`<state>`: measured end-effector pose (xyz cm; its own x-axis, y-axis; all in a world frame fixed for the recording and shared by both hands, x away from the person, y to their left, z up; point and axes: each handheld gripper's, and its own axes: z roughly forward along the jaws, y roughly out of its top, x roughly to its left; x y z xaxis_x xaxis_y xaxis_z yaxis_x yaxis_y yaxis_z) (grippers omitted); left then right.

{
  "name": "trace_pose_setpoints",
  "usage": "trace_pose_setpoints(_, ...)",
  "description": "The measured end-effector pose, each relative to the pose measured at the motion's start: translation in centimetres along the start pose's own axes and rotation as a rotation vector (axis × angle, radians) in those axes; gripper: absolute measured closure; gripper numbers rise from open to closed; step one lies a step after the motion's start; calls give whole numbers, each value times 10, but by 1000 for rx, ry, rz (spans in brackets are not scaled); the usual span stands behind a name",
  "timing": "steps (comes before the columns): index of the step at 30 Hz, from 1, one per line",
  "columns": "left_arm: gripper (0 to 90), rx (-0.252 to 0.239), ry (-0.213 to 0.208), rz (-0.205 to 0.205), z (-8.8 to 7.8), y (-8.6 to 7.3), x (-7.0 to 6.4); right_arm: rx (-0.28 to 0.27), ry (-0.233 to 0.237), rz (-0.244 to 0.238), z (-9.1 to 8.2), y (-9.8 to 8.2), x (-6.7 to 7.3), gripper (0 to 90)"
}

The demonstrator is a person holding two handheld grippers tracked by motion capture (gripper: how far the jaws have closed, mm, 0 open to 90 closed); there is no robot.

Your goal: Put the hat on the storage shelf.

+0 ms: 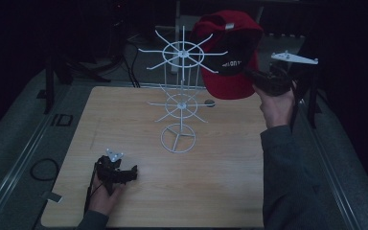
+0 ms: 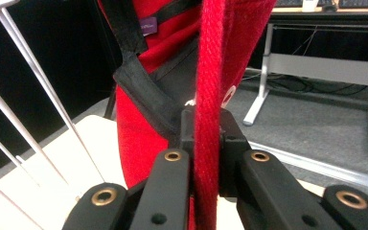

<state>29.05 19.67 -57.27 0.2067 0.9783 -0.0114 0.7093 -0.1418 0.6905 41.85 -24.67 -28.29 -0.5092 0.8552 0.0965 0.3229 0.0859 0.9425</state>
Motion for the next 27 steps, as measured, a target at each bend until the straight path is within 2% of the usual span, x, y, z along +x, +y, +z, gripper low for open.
trace_pose_setpoints(10, 19, 0, 0, 0, 0, 0, 0, -14, -24, -57, -5, -3, 4, 857)
trace_pose_setpoints(17, 19, 0, 0, 0, 0, 0, 0, -15, -30, -75, -8, -6, 7, 857)
trace_pose_setpoints(23, 19, 0, 0, 0, 0, 0, 0, -23, -15, -84, -9, -8, 8, 856)
trace_pose_setpoints(27, 19, 0, 0, 0, 0, 0, 0, -25, -12, -107, -10, -11, 9, 856)
